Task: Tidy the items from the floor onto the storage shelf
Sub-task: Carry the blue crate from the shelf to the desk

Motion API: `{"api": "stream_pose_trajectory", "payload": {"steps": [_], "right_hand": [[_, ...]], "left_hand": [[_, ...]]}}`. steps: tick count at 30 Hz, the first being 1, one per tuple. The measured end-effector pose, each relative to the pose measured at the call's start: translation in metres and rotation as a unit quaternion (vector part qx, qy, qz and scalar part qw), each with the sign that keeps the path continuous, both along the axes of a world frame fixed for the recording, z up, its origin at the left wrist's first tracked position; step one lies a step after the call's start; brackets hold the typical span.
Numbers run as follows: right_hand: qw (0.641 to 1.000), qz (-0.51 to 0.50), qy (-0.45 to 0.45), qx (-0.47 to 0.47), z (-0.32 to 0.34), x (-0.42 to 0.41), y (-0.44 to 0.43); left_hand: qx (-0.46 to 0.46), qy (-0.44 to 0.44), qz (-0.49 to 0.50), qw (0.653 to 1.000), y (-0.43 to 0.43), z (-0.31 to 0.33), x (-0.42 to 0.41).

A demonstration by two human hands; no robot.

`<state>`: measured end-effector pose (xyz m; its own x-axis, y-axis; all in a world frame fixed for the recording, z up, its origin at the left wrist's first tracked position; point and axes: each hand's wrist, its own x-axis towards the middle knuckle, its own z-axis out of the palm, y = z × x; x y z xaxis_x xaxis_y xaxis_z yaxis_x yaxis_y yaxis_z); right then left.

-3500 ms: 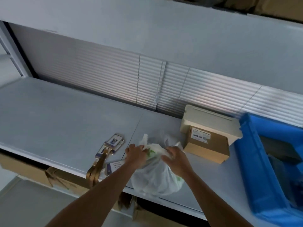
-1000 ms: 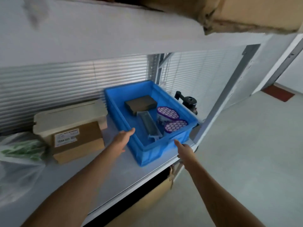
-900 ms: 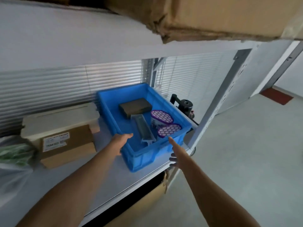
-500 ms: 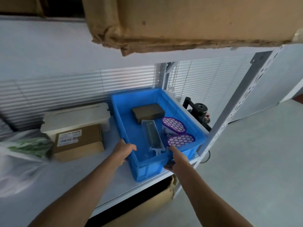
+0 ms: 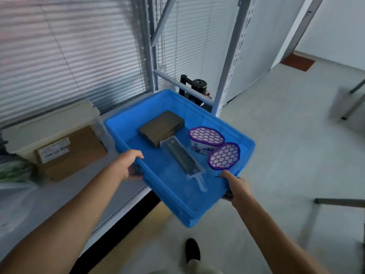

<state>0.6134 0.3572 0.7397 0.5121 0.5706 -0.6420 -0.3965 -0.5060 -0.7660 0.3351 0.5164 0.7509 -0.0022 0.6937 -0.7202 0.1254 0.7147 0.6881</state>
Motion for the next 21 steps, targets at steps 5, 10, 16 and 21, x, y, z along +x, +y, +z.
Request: {"api": "stream_pose_trajectory", "payload": {"steps": [5,10,16,21], "right_hand": [[0.996,-0.085,-0.001,-0.004,-0.007,-0.016,-0.123],[0.984,-0.173,-0.027,-0.004,-0.002,-0.029,-0.259],[0.955,-0.295,-0.036,0.012,-0.004,-0.028,-0.419],[0.922,-0.383,-0.045,0.010,-0.006,-0.004,-0.567]], "left_hand": [[0.046,-0.027,-0.075,0.996,-0.068,-0.019,0.005],[0.048,-0.022,-0.180,0.982,-0.166,-0.012,0.031],[0.044,-0.032,-0.304,0.951,-0.290,0.001,0.100],[-0.049,-0.059,-0.377,0.923,-0.393,0.005,0.184]]}}
